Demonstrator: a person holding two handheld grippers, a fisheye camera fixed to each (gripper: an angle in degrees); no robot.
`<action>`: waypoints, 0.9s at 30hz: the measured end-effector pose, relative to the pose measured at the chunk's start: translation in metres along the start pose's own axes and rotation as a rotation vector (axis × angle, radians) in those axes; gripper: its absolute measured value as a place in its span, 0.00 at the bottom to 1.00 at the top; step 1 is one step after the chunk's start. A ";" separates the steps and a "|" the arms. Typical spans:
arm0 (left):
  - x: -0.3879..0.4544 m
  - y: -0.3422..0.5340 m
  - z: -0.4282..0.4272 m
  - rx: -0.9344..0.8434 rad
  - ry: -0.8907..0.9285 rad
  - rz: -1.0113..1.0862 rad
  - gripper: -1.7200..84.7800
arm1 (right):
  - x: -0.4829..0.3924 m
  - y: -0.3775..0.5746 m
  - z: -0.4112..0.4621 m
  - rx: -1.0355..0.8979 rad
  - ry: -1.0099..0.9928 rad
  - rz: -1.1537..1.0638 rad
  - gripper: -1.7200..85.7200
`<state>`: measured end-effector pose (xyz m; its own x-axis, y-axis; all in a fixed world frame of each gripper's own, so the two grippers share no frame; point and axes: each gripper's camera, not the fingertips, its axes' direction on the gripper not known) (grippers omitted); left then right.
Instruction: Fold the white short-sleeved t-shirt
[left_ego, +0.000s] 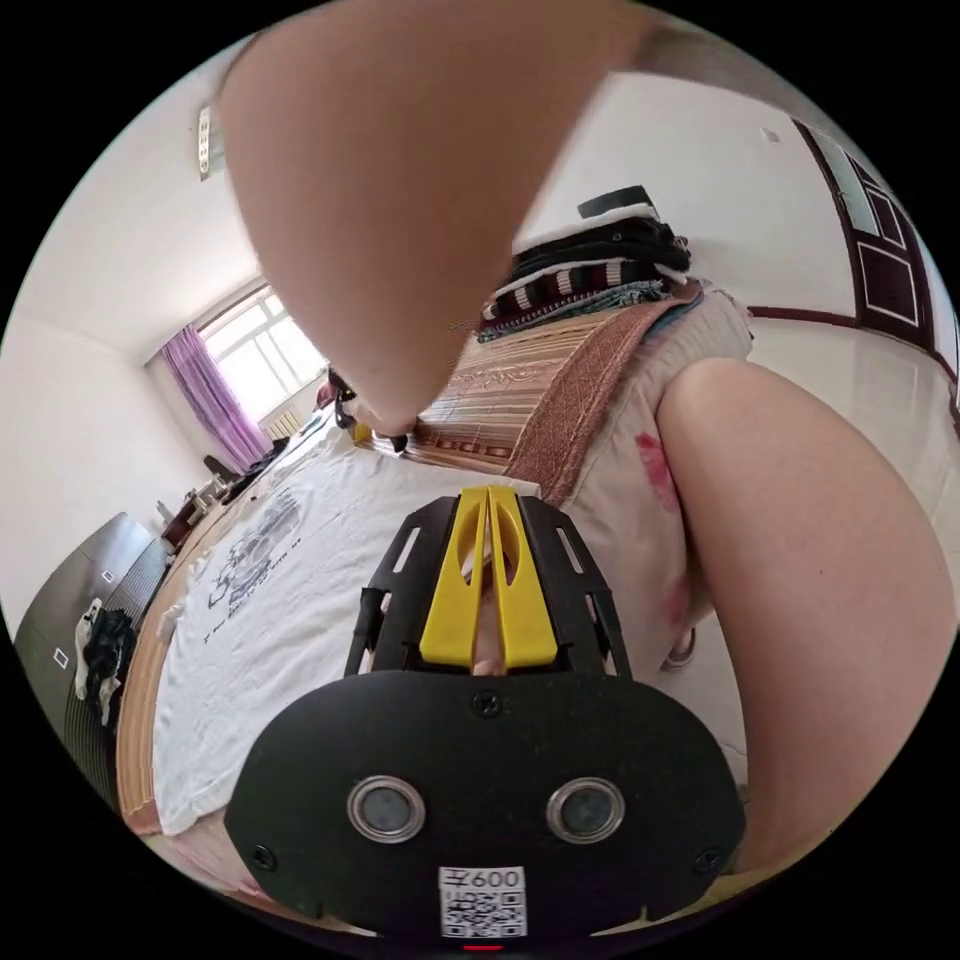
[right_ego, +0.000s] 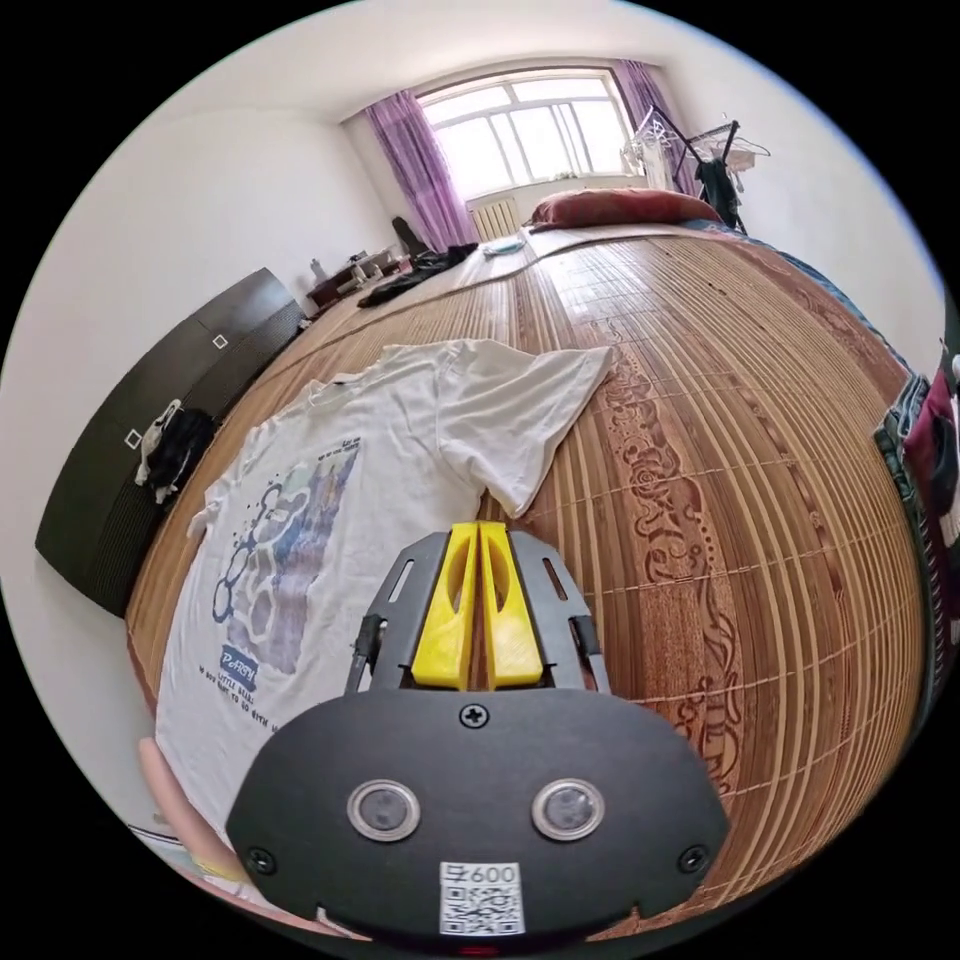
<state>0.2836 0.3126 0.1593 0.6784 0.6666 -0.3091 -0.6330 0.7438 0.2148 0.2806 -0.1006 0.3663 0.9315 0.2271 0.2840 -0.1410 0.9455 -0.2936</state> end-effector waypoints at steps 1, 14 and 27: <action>-0.004 0.000 0.001 -0.002 0.024 -0.014 0.02 | 0.007 0.004 -0.010 0.060 -0.024 0.026 0.01; 0.007 0.000 -0.004 0.010 -0.034 0.019 0.02 | 0.002 -0.032 0.049 -0.151 -0.028 -0.012 0.01; 0.006 0.001 -0.014 0.016 -0.041 0.024 0.02 | 0.020 -0.046 0.066 -0.151 -0.001 0.084 0.01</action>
<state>0.2823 0.3165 0.1445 0.6780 0.6855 -0.2655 -0.6433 0.7280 0.2370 0.2838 -0.1239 0.4453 0.9181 0.3042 0.2539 -0.1664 0.8775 -0.4498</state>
